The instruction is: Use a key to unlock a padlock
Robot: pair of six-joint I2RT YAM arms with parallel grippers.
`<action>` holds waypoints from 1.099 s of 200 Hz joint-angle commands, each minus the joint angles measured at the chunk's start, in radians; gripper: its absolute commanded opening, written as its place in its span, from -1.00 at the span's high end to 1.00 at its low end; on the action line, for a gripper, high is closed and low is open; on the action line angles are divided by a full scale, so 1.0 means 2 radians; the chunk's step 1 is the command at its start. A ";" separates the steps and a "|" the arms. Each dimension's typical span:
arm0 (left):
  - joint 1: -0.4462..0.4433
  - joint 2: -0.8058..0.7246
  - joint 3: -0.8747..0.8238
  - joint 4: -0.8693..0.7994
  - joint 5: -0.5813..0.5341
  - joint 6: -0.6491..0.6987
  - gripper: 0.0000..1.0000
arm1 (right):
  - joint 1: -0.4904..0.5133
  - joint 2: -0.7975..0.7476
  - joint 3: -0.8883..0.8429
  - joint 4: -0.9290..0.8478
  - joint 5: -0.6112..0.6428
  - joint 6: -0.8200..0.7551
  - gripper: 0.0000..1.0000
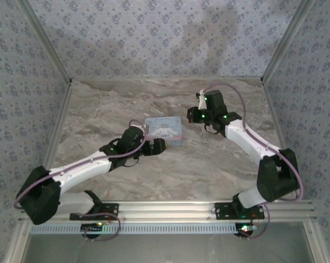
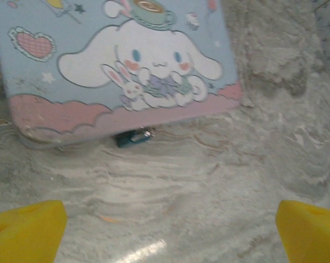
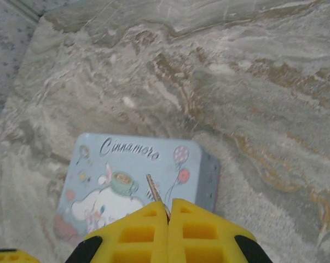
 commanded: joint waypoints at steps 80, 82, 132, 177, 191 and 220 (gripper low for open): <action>0.054 0.099 0.023 0.122 0.011 0.021 -0.96 | 0.005 0.217 0.201 -0.027 0.040 -0.039 1.00; 0.056 0.100 0.023 0.123 0.011 0.022 -0.96 | 0.006 0.221 0.204 -0.028 0.040 -0.039 1.00; 0.078 0.125 0.042 0.135 0.039 0.032 -0.96 | 0.017 0.265 0.242 -0.045 0.047 -0.048 1.00; 0.050 0.118 -0.017 0.200 0.012 0.026 -0.96 | 0.028 0.276 0.246 -0.054 0.057 -0.059 1.00; 0.035 0.112 -0.033 0.203 -0.029 0.031 -0.96 | 0.031 0.278 0.245 -0.055 0.062 -0.065 1.00; -0.003 0.105 -0.063 0.249 -0.094 0.102 -0.96 | 0.032 0.283 0.244 -0.057 0.066 -0.069 1.00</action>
